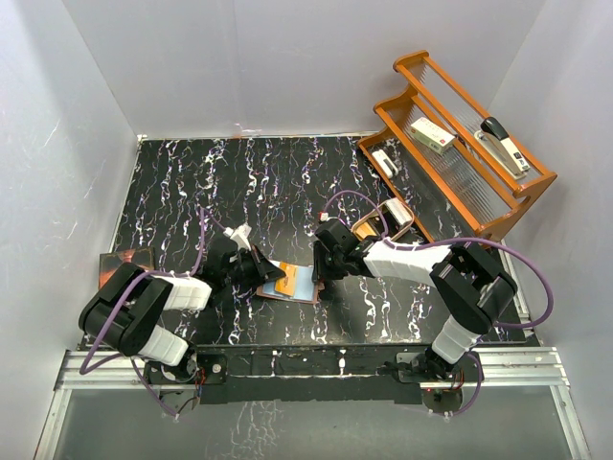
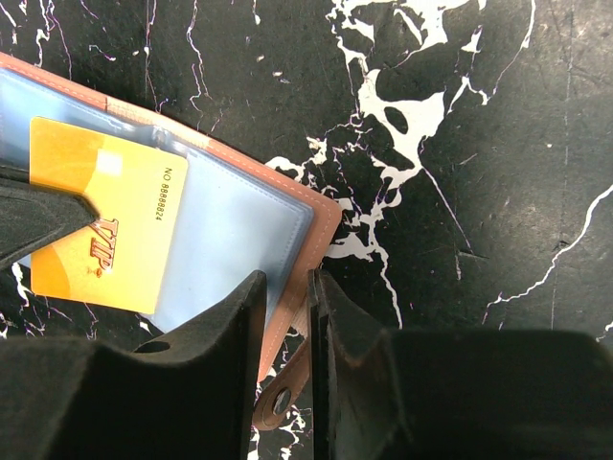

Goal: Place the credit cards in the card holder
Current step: Insert the credit card into the card holder.

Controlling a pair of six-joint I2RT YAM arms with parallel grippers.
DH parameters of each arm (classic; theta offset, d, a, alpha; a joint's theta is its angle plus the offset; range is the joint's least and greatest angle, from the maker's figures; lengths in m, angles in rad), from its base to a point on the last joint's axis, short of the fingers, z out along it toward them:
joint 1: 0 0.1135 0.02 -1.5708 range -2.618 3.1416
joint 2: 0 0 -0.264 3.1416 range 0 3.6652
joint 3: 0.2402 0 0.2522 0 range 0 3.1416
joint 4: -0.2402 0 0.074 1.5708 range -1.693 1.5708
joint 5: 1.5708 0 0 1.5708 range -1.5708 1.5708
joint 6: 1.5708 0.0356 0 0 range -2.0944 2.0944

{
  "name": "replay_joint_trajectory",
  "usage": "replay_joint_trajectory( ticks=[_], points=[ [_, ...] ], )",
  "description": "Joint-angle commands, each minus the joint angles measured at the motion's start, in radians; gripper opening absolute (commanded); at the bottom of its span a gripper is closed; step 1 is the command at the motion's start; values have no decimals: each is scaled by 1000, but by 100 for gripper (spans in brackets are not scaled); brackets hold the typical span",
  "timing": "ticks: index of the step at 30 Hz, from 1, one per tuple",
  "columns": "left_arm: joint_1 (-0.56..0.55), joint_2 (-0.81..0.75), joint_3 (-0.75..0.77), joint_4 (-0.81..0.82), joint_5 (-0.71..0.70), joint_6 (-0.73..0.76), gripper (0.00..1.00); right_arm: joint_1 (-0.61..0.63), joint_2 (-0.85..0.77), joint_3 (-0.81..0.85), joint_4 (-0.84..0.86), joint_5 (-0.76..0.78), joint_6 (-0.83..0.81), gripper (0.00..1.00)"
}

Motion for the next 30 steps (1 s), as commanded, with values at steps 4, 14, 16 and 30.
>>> replay_joint_trajectory(
  ticks=[4,14,16,30],
  points=[
    [-6,-66,-21,-98,-31,56,0,6,20,-5,20,23,-14,21],
    [-8,-40,-8,-91,-22,65,0,6,14,-10,19,23,-16,21],
    [-10,-28,4,-81,-17,64,0,6,13,-10,17,23,-15,21],
    [-57,47,46,-36,-46,62,0,6,11,-23,33,20,16,21]
  ],
)
